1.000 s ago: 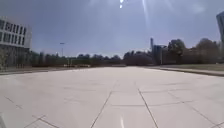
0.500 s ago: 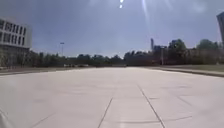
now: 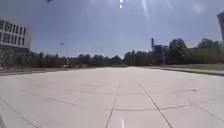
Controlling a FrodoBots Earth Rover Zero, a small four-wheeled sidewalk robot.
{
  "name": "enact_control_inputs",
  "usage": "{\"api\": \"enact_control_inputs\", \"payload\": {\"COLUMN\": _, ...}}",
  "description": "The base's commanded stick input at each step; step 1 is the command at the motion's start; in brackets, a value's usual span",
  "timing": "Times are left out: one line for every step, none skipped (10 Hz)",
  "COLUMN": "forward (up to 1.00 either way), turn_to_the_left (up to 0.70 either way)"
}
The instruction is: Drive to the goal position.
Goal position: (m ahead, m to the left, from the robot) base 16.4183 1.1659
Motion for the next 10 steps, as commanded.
{"api": "enact_control_inputs", "payload": {"forward": 0.85, "turn_to_the_left": -0.02}}
{"api": "enact_control_inputs", "payload": {"forward": 0.85, "turn_to_the_left": -0.02}}
{"api": "enact_control_inputs", "payload": {"forward": 0.85, "turn_to_the_left": -0.02}}
{"api": "enact_control_inputs", "payload": {"forward": 0.85, "turn_to_the_left": -0.02}}
{"api": "enact_control_inputs", "payload": {"forward": 0.85, "turn_to_the_left": -0.02}}
{"api": "enact_control_inputs", "payload": {"forward": 0.85, "turn_to_the_left": -0.02}}
{"api": "enact_control_inputs", "payload": {"forward": 0.85, "turn_to_the_left": -0.02}}
{"api": "enact_control_inputs", "payload": {"forward": 0.85, "turn_to_the_left": -0.02}}
{"api": "enact_control_inputs", "payload": {"forward": 0.85, "turn_to_the_left": -0.22}}
{"api": "enact_control_inputs", "payload": {"forward": 0.85, "turn_to_the_left": -0.32}}
